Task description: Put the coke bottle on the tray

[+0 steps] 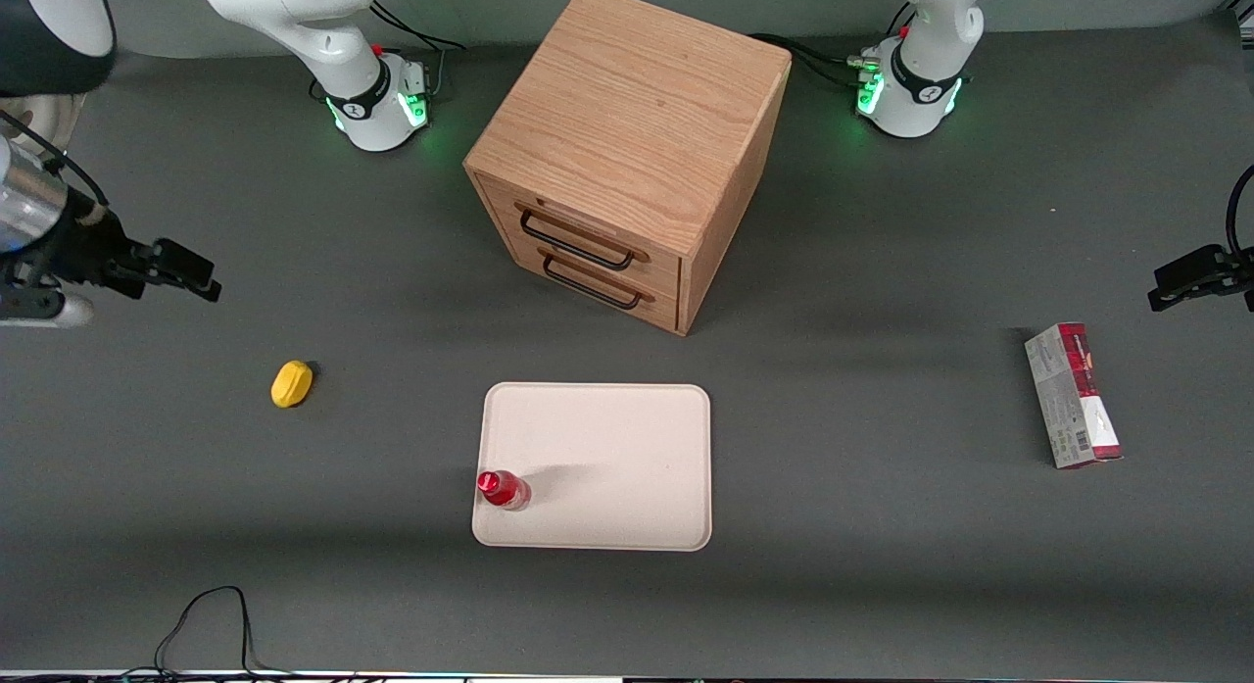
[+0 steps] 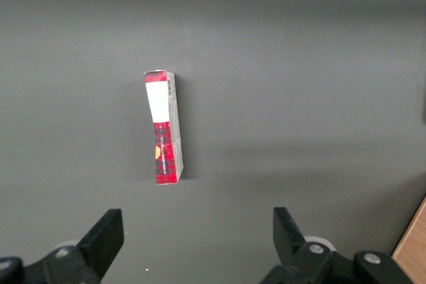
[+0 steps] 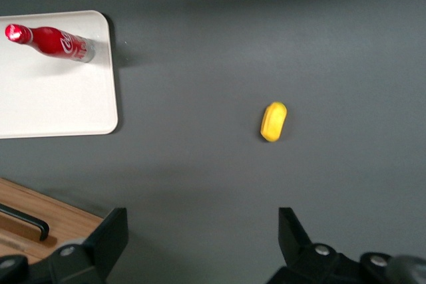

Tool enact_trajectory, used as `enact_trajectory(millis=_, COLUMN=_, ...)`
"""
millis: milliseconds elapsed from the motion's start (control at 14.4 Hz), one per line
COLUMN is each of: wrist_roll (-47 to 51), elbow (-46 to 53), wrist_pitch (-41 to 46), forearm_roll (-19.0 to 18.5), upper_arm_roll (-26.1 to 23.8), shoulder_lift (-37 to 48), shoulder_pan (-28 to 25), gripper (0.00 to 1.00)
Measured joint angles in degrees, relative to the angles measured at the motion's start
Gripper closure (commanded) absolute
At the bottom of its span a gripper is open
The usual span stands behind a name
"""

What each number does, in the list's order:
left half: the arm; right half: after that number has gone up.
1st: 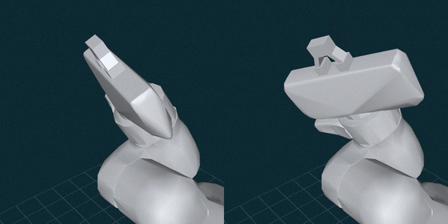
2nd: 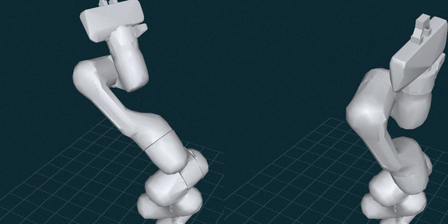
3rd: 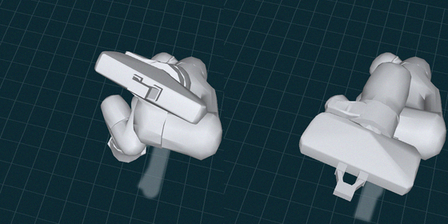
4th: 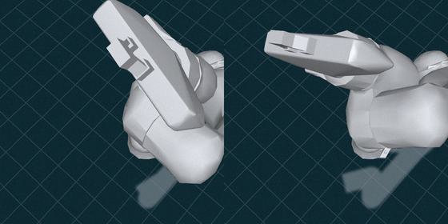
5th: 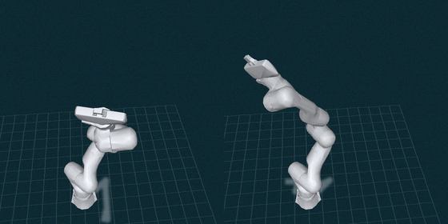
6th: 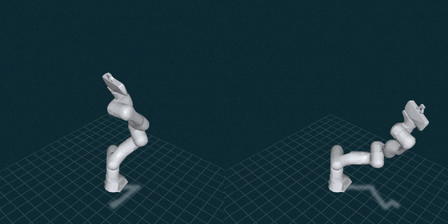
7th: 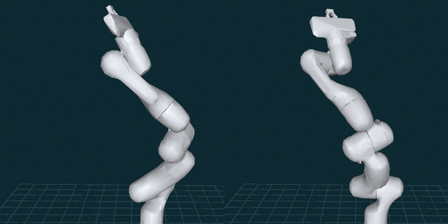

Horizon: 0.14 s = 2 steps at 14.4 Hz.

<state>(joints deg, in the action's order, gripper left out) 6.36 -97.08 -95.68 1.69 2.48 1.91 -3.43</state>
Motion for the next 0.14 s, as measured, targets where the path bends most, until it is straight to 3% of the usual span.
enact_trajectory(millis=139, wrist_roll=-0.06, elbow=-1.81, wrist_pitch=-0.15, forearm_roll=0.08, upper_arm_roll=0.05, shoulder_lift=1.35, shoulder_pan=-0.04, gripper=0.00)
